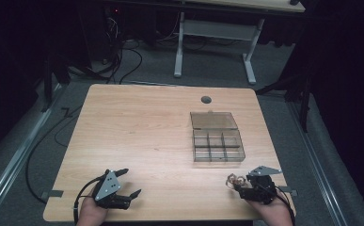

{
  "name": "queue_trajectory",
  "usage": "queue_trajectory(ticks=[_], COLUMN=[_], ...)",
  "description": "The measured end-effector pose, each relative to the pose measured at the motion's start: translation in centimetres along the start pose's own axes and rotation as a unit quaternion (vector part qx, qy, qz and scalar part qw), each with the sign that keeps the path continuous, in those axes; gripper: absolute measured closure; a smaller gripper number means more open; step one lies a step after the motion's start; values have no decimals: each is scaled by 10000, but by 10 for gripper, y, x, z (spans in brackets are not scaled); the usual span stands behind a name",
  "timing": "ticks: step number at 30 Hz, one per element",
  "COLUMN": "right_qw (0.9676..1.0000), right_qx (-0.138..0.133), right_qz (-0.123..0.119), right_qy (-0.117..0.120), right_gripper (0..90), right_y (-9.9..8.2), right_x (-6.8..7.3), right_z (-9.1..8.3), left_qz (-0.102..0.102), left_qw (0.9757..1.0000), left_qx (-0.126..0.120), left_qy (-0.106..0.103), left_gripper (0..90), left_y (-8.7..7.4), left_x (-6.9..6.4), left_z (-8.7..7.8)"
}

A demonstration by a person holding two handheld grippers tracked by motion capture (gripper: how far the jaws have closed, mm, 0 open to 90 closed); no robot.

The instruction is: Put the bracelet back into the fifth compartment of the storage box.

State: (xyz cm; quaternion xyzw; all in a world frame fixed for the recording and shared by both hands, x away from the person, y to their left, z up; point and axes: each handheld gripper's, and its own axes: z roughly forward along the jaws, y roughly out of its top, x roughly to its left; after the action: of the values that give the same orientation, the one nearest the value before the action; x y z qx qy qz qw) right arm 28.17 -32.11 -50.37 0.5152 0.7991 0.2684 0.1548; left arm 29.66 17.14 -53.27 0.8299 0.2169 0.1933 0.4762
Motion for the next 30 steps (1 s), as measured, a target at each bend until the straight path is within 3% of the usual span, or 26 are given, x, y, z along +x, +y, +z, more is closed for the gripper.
queue_trajectory(ticks=[2, 7, 11, 17, 20, 21, 22, 30], right_qw=[9996, 9979, 9934, 9888, 9849, 9849, 9823, 9757], right_qx=[293, 639, 1137, 1473, 1723, 1723, 1864, 2177], right_qz=[11, 31, 13, 76, -29, -29, -49, -79], right_qy=[21, 81, 156, 212, 176, 176, 169, 218], right_gripper=[341, 332, 322, 319, 318, 318, 311, 298], right_y=[6, 15, 28, 38, 42, 42, 44, 51], right_x=[-1, -2, -2, -3, -2, -2, -1, 2], right_z=[1, -1, -4, -6, -5, -5, -3, 3], left_qz=[-3, 24, 68, 89, 98, 98, 101, 147], left_qw=[10000, 10000, 9999, 9999, 9999, 9999, 9999, 9998], left_qx=[-15, -1, 44, 58, 71, 71, 76, 116], left_qy=[-14, -33, -60, -61, -71, -71, -70, -61], left_gripper=[158, 158, 158, 158, 158, 158, 158, 158], left_y=[0, 0, 0, 0, 1, 1, 1, 1], left_x=[0, 0, -1, -1, -1, -1, -1, -3], left_z=[0, 0, 0, 1, 1, 1, 1, 2])
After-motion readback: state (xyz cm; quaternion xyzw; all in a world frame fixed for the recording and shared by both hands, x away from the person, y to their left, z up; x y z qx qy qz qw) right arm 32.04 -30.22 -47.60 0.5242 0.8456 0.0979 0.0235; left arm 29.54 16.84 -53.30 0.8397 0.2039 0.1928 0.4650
